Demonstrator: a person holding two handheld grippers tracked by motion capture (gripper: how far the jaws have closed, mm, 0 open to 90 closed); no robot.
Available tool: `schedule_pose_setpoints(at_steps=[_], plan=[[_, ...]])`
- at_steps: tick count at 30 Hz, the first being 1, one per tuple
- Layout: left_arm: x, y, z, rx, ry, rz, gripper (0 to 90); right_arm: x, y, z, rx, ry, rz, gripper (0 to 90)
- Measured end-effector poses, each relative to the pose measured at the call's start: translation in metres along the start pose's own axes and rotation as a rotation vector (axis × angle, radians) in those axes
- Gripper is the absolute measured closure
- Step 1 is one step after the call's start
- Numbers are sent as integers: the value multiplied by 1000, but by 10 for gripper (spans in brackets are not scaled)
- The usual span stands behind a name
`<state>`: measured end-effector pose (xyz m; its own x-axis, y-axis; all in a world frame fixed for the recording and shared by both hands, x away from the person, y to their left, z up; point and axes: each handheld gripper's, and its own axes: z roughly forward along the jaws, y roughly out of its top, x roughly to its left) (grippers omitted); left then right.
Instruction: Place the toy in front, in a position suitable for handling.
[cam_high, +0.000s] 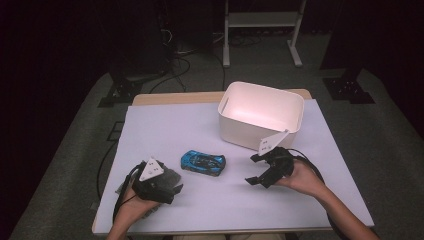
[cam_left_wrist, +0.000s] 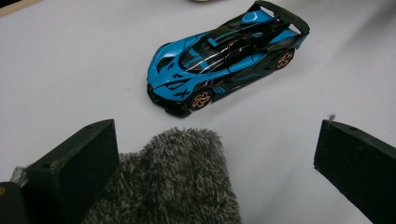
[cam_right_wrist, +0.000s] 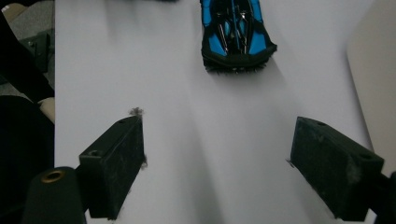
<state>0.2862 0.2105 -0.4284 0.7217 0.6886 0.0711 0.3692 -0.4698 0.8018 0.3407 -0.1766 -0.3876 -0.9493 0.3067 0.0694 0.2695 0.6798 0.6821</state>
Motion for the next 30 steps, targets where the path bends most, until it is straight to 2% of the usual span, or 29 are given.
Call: schedule_pose_setpoints(at_steps=[11, 18, 21, 30], plan=[[2, 0, -1, -3, 4, -5, 0, -1, 37, 17, 26, 23, -49, 163], [2, 0, -2, -2, 6, 2, 0, -4, 53, 30, 50, 30, -61, 163], [2, 0, -2, -1, 5, 1, 0, -5, 59, 37, 58, 35, -81, 163], [2, 0, -2, -2, 2, 2, 0, -12, 78, 63, 93, 49, -81, 163]])
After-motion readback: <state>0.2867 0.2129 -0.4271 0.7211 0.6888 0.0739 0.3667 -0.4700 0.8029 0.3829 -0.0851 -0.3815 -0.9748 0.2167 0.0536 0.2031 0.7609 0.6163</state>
